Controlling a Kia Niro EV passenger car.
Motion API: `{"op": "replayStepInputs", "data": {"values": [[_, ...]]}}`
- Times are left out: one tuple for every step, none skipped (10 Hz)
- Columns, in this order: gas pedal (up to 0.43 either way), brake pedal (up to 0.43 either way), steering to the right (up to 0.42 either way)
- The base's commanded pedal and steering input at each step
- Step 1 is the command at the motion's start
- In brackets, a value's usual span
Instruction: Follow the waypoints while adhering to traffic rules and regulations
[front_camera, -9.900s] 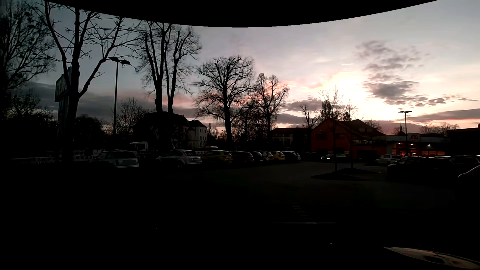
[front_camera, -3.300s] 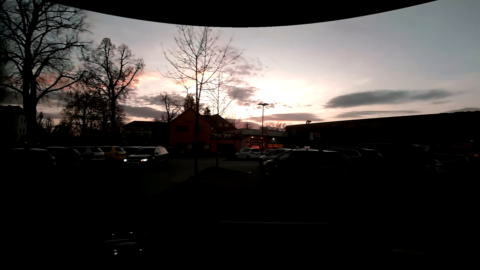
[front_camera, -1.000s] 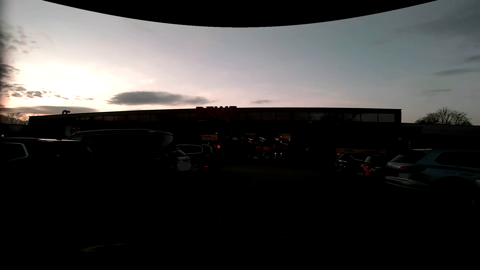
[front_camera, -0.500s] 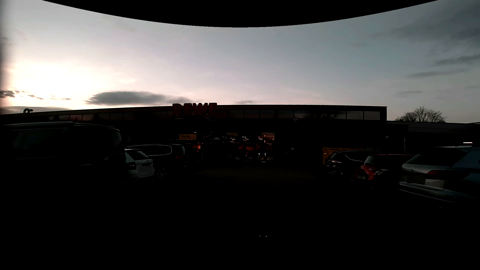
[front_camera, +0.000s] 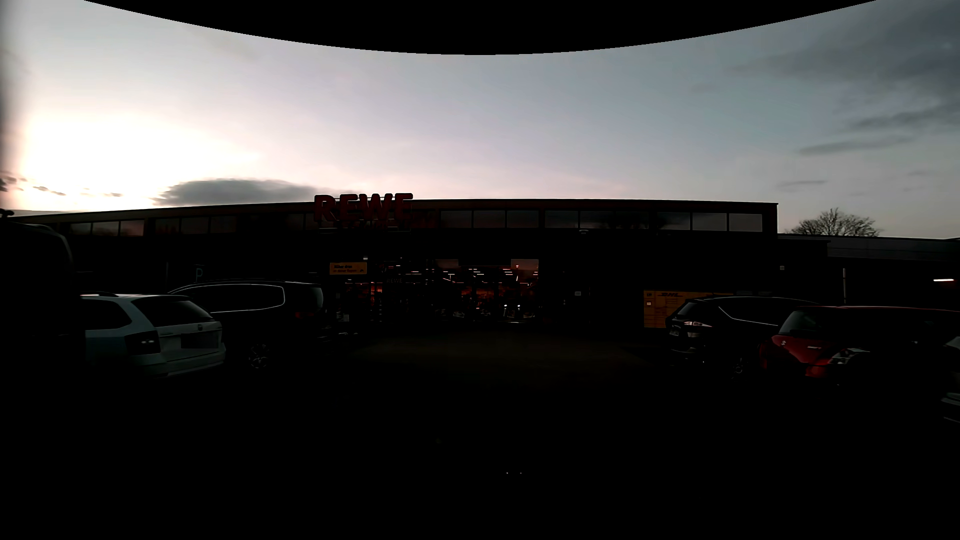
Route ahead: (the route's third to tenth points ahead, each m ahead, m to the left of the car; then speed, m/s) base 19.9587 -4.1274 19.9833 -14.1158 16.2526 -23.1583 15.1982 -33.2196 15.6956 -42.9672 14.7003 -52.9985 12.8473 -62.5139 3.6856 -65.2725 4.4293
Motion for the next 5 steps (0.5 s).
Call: {"op": "replayStepInputs", "data": {"values": [[0.000, 0.006, 0.035], [0.000, 0.024, 0.031], [0.000, 0.067, 0.024], [0.000, 0.098, 0.020], [0.000, 0.122, 0.017]]}}
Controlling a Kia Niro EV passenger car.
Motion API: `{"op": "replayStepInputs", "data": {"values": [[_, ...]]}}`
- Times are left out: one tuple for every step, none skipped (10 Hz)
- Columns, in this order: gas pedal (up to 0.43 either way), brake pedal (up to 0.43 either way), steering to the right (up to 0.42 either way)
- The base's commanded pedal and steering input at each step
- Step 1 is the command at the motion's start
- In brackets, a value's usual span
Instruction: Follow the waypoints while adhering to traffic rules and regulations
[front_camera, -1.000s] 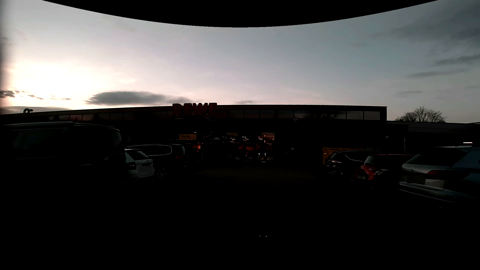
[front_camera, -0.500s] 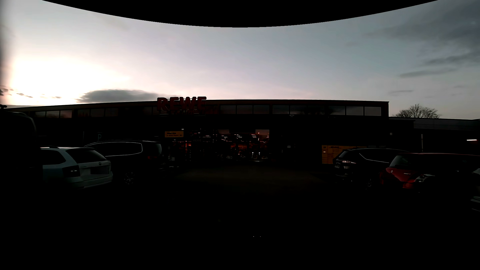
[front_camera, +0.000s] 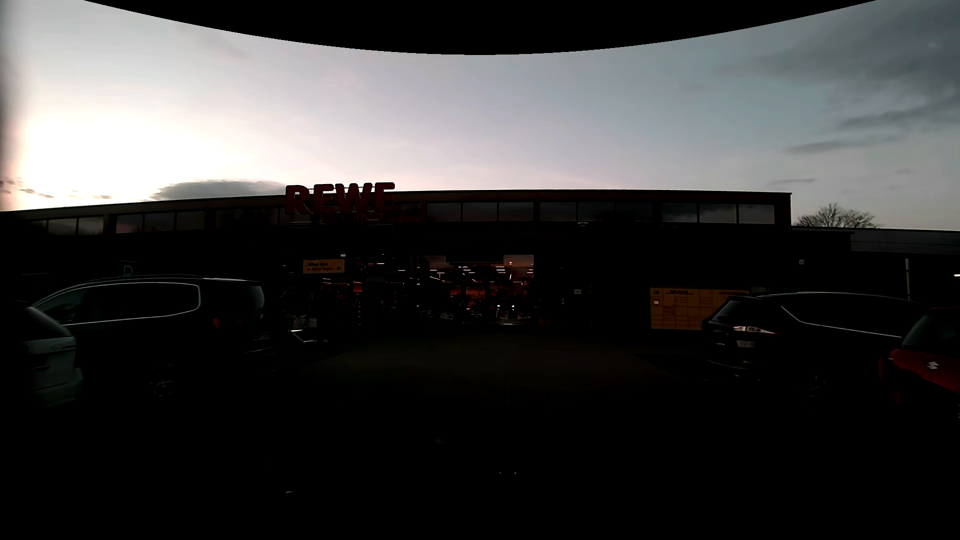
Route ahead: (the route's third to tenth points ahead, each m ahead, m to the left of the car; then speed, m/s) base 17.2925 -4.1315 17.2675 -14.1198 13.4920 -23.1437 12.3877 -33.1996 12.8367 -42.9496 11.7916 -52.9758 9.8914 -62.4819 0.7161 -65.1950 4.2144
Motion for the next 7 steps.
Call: {"op": "replayStepInputs", "data": {"values": [[0.000, 0.140, 0.016], [0.000, 0.146, 0.015], [0.000, 0.177, 0.015], [0.000, 0.189, 0.014], [0.000, 0.189, 0.013], [0.000, 0.195, 0.009], [0.000, 0.201, 0.007]]}}
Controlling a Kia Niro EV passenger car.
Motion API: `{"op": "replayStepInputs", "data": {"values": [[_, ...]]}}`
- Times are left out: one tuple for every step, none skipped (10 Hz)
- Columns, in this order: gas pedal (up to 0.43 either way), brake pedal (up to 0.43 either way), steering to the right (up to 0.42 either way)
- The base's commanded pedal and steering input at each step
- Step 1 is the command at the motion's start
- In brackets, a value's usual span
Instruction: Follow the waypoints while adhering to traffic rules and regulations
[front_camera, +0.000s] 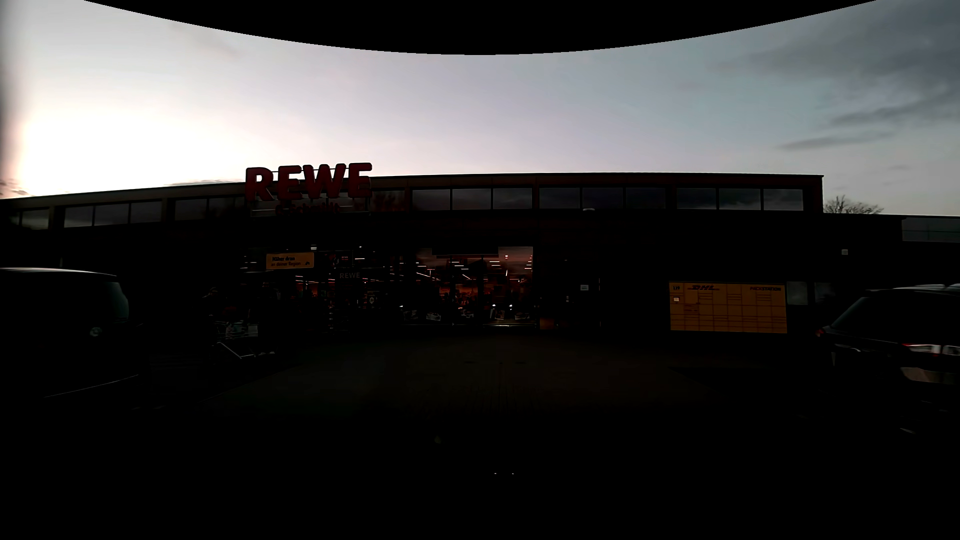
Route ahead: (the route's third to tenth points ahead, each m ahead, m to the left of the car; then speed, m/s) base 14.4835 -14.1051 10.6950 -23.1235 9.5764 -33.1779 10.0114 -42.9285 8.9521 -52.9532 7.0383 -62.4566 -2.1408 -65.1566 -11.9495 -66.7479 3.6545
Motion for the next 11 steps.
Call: {"op": "replayStepInputs", "data": {"values": [[0.000, 0.207, 0.007], [0.000, 0.207, 0.007], [0.000, 0.207, 0.007], [0.000, 0.201, 0.007], [0.000, 0.195, 0.010], [0.000, 0.195, 0.016], [0.000, 0.189, 0.023], [0.000, 0.189, 0.030], [0.000, 0.177, 0.037], [0.000, 0.165, 0.042], [0.000, 0.152, 0.051]]}}
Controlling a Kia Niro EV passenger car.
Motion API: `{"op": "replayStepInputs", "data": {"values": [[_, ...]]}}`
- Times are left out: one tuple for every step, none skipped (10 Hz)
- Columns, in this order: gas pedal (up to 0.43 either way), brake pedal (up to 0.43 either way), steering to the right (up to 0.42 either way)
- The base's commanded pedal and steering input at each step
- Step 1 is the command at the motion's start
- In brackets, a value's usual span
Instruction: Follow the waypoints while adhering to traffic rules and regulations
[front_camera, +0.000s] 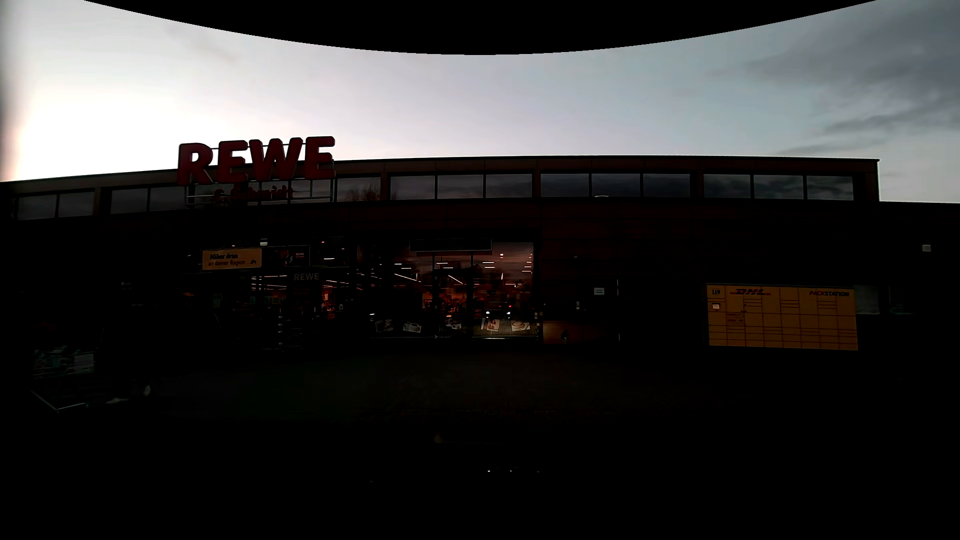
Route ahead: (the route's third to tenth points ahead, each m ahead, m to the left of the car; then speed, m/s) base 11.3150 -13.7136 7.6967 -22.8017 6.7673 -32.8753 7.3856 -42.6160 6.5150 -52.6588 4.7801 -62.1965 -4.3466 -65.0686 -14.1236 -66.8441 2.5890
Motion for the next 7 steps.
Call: {"op": "replayStepInputs", "data": {"values": [[0.000, 0.152, 0.058], [0.000, 0.165, 0.067], [0.000, 0.189, 0.079], [0.000, 0.189, 0.100], [0.000, 0.183, 0.122], [0.000, 0.183, 0.140], [0.000, 0.183, 0.157]]}}
